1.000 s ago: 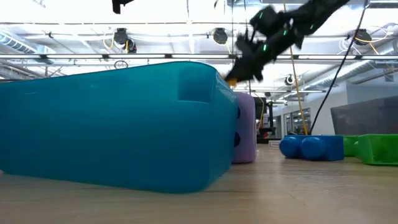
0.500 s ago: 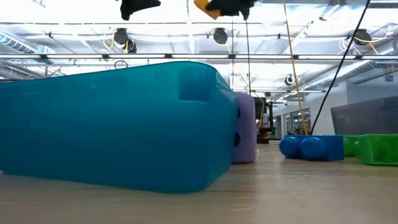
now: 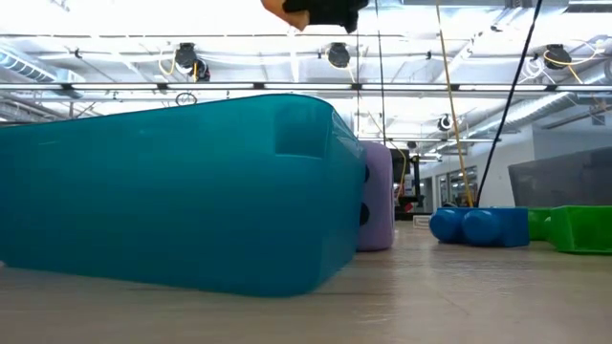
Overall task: Pick & Place Toys
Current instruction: Put the yellow game piece into the blue bin
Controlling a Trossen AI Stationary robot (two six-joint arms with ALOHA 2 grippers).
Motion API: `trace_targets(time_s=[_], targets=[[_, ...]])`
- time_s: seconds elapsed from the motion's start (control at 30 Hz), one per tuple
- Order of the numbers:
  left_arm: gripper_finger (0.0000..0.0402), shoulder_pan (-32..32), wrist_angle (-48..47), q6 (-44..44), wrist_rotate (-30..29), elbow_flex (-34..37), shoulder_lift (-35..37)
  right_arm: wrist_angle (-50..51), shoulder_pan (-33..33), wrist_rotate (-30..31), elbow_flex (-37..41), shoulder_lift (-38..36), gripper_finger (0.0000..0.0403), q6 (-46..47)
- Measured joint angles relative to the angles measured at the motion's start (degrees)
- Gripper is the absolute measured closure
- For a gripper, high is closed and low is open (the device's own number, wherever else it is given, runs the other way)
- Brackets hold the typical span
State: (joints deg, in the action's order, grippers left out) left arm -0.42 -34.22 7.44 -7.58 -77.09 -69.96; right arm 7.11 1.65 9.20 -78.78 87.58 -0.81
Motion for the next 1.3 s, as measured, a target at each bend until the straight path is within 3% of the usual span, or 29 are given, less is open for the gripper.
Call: trace_targets(time_s=[0.4, 0.83, 1.3], targets=[[0.0140, -2.14, -3.37, 1.98, 0.88, -4.89, -9.16, -0.32, 0.55, -0.16, -0.02, 0.43, 0.0264, 0.58], [0.0141, 1.80, -2.51, 2.70, 2.75, -4.97, -9.59, -0.44, 0.46, -1.39, -0.02, 0.36, 0.0264, -0.06], [0.0241, 2.34, -2.73, 2.95, 5.27, -5.00, -9.50, -2.10, 0.39, -1.84, 0.00, 0.38, 0.0264, -0.32]])
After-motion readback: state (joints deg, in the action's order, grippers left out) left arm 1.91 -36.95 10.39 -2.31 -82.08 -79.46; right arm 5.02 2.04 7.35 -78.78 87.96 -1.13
